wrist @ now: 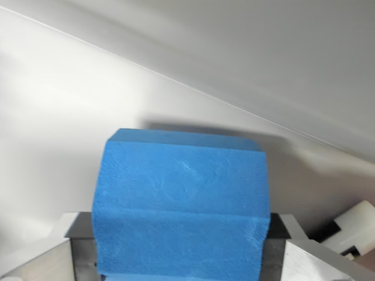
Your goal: Pick an object from the bin
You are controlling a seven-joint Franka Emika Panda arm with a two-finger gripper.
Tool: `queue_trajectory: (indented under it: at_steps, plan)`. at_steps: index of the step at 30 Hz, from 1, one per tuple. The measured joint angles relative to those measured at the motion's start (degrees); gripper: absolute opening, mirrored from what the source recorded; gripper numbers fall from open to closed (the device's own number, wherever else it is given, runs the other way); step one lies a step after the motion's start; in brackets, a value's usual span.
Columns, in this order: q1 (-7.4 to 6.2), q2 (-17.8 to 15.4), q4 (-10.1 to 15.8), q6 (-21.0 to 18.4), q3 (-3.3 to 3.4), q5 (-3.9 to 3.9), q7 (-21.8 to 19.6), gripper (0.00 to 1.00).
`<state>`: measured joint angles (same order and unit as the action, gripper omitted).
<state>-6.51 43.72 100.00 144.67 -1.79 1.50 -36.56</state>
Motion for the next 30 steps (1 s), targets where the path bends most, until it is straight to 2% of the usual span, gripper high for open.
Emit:
queue_trajectory:
  at_steps: [19,30]
  plan:
    - [0.01,-0.2,0.0,-0.1,0.0,0.0,0.0,0.0]
    - [0.01,-2.6,0.7,-1.7,0.0,0.0,0.0,0.0]
